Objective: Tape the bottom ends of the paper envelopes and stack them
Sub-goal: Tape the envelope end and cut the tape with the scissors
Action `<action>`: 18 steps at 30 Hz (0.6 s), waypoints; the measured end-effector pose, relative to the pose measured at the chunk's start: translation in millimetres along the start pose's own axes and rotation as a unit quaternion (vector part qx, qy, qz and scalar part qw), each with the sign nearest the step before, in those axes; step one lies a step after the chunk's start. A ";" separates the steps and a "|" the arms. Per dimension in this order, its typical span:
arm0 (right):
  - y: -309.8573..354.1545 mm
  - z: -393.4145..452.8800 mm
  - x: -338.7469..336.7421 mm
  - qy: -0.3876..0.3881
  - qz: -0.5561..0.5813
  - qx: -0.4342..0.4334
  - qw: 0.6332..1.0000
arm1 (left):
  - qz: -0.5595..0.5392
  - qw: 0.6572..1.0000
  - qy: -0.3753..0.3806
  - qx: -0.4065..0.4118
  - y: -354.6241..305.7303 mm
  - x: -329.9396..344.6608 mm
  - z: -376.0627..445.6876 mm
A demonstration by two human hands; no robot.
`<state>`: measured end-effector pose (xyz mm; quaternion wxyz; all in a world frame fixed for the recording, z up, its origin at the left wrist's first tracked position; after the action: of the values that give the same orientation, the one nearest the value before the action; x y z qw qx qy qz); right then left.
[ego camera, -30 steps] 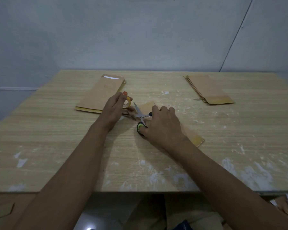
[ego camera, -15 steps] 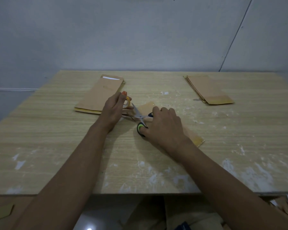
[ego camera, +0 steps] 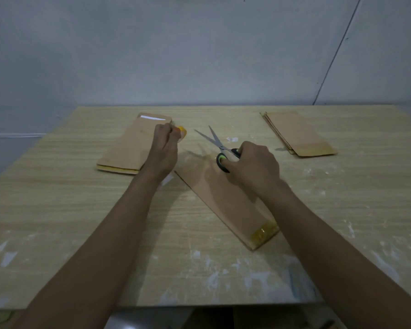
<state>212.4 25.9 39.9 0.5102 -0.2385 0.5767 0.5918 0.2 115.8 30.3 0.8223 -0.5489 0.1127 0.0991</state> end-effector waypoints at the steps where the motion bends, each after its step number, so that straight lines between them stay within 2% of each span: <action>1: -5.4 7.1 1.2 0.002 0.001 0.011 1.000 | 0.013 1.000 0.016 -0.006 2.8 6.1 3.6; 7: -36.9 46.8 10.4 -0.006 0.006 0.055 0.998 | 0.128 0.985 0.111 0.034 11.7 45.1 24.8; 14: -44.3 68.3 15.9 -0.041 0.045 0.061 0.996 | 0.173 0.980 0.097 0.001 20.6 66.4 39.6; 18: -36.1 69.1 13.8 -0.050 0.010 0.028 0.998 | 0.187 0.978 0.090 -0.004 30.5 68.8 41.8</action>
<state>260.3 87.7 27.3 0.5388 -0.1882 0.5691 0.5919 60.4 168.6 -1.3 0.7735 -0.5282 0.2863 0.2019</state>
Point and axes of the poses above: each hand's wrist, its own z-axis towards the middle knuckle, its own x-axis out of the palm, y = z × x, the point moved 10 cm from there along z, towards the middle knuckle
